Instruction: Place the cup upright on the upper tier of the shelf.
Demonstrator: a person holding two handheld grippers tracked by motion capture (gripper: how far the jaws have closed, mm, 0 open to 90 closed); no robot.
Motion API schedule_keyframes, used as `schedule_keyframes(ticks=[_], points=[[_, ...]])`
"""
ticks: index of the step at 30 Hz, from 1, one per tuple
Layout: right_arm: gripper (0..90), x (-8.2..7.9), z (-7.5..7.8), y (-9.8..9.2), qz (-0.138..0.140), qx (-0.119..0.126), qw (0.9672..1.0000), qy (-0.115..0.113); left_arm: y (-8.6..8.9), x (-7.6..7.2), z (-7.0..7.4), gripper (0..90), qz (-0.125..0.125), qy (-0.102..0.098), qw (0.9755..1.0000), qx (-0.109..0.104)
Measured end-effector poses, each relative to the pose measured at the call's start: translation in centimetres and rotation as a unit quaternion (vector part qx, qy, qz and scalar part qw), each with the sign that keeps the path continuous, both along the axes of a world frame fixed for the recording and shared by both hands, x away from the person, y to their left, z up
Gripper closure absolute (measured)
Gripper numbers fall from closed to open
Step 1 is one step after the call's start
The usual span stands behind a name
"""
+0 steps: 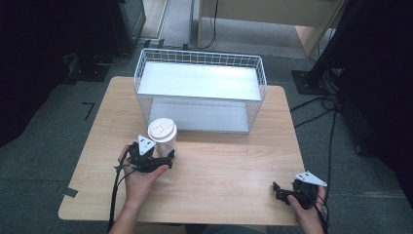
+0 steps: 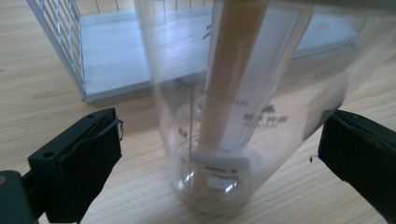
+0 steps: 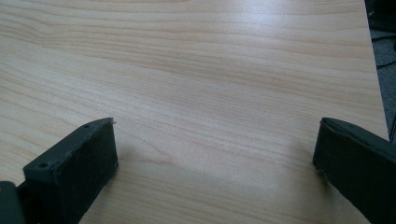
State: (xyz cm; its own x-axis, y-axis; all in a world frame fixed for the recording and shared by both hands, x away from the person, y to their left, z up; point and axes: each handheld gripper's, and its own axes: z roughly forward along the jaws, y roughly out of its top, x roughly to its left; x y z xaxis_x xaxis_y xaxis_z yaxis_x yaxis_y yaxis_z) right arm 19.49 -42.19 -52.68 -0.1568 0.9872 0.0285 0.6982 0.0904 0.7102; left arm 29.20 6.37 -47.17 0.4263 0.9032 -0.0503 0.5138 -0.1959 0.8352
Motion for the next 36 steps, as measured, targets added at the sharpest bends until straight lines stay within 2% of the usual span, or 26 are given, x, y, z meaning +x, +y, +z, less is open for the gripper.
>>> schedule_keyframes(ticks=[5, 9, 11, 23, 28, 36], points=[[0.0, 0.0, 0.0, 0.0, 0.000, 0.000, 1.0000, 0.000, -0.4, 0.2, 0.5, 4.5, 0.013, -0.022, 0.9994, -0.023], [0.0, 0.0, 0.0, 0.0, -0.001, 0.001, 1.0000, 0.000, -0.7, 0.3, 0.9, 7.0, 0.013, -0.040, 0.9989, -0.021], [0.0, 0.0, 0.0, 0.0, -0.001, 0.001, 1.0000, 0.000, -0.7, 0.4, 1.2, 7.0, 0.012, -0.045, 0.9985, -0.028], [0.0, 0.0, 0.0, 0.0, 0.000, 0.000, 1.0000, -0.001, -1.1, 0.9, 2.0, 13.6, 0.012, -0.075, 0.9966, -0.032], [0.0, 0.0, 0.0, 0.0, -0.001, 0.001, 1.0000, -0.001, -1.3, 0.8, 2.2, 15.1, 0.009, -0.090, 0.9956, -0.023], [0.0, 0.0, 0.0, 0.0, -0.001, 0.001, 1.0000, -0.001, -1.3, 0.9, 2.4, 16.1, -0.002, -0.095, 0.9952, -0.025]])
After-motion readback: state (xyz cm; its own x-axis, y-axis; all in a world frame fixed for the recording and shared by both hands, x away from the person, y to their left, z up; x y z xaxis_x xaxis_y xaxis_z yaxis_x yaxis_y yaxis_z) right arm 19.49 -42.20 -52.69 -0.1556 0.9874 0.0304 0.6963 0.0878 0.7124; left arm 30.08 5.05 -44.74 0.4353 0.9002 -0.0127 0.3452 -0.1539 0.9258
